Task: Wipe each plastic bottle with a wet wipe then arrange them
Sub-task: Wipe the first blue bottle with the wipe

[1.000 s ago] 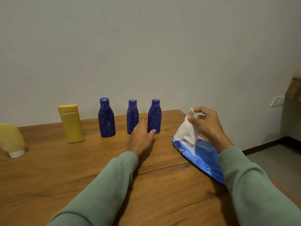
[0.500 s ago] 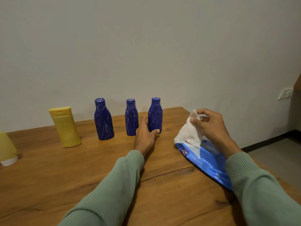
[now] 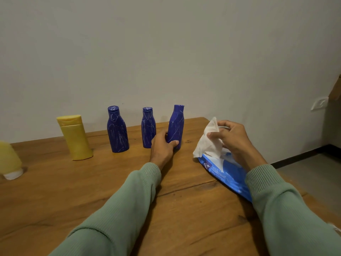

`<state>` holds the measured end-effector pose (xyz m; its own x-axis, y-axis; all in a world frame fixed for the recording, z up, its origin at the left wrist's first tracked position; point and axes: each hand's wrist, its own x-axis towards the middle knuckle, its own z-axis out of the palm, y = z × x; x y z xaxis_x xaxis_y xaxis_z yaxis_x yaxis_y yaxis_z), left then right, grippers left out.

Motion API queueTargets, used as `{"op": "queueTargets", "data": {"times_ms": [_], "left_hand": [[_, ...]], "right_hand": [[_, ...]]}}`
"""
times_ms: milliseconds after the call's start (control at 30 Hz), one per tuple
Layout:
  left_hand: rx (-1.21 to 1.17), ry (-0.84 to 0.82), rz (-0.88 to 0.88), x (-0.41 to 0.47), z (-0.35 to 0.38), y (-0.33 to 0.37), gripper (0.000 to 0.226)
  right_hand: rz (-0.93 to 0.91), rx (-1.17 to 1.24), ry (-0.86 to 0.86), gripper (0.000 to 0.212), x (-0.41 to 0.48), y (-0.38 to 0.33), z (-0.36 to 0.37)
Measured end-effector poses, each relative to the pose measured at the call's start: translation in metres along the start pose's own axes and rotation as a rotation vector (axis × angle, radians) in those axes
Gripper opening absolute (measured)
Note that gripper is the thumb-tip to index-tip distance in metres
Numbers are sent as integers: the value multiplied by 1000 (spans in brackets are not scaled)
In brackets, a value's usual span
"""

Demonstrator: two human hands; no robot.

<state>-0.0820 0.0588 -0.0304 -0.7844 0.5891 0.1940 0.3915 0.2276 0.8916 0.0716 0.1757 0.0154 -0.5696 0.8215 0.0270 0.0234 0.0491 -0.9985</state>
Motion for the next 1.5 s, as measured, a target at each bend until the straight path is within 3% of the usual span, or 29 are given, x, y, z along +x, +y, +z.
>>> {"op": "queueTargets", "data": {"times_ms": [300,500,867,1500], "left_hand": [[-188,-28,76,-47,-42,22,46],[-251,-18,84,-84,-85,23,32],[-559,-66,-4,-147,-165,7,22],[-737,-132,-83,-241,-210,16,34]], "right_hand": [[-140,-62,-55,20,-36,-15,31],[-186,16,-70,12,-71,-27,55],[-157,184,-205,23,-136,-37,99],[-507,83,-394,21,-220,-28,128]]}}
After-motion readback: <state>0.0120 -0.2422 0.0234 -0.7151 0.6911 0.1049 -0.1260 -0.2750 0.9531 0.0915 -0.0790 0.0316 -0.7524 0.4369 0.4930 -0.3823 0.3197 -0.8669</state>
